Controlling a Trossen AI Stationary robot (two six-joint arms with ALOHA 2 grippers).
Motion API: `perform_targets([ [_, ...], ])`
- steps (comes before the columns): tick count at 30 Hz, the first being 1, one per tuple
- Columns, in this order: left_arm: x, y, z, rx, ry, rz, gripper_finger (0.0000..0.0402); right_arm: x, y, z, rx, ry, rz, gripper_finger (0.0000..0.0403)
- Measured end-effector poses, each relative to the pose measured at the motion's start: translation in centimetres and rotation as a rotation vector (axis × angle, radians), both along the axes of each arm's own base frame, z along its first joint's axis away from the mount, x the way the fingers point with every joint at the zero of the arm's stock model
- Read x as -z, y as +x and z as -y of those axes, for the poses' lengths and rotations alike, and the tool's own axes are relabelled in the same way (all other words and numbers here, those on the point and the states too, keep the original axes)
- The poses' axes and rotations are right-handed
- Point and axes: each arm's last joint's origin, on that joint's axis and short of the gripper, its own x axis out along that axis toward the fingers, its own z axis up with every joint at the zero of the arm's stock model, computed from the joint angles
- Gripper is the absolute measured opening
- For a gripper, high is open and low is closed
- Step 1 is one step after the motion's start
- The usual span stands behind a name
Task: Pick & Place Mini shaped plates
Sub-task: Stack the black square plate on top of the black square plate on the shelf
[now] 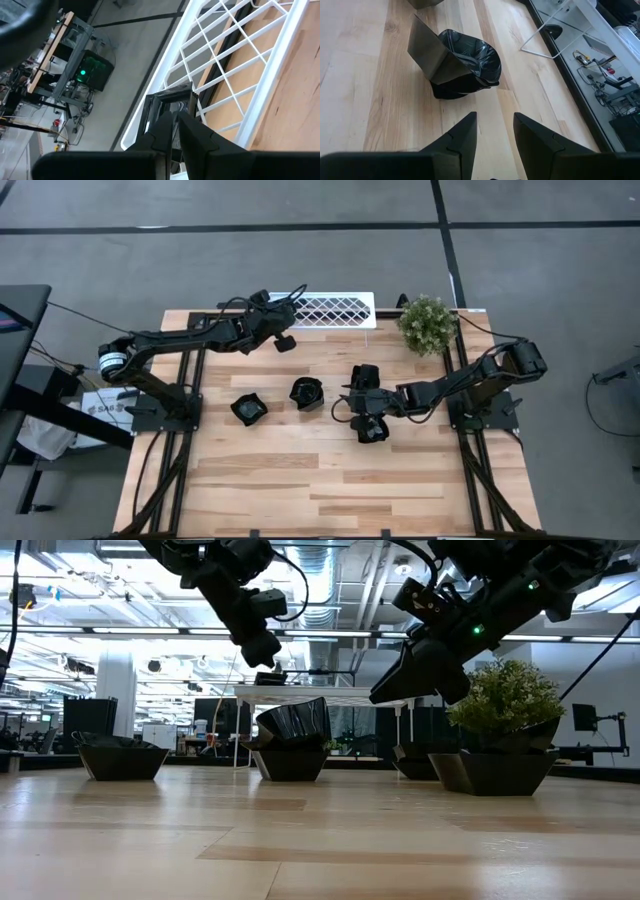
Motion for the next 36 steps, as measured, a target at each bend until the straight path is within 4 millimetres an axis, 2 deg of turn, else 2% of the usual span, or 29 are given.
perform_targets([
  [11, -0.9, 0.4, -0.4, -0.066, 0.090, 0.087, 0.0033, 0.0, 0.0, 0.0, 0.000, 0.000, 0.000, 0.0123],
  [26, -1.7, -0.5, -2.8, -0.213, 0.180, 0.145, 0.0033, 0.0, 0.0, 0.0, 0.000, 0.000, 0.004, 0.0123],
  [36, -1.9, -0.6, -3.3, -0.206, 0.191, 0.151, 0.0033, 0.0, 0.0, 0.1, -0.004, -0.014, -0.004, 0.0123],
])
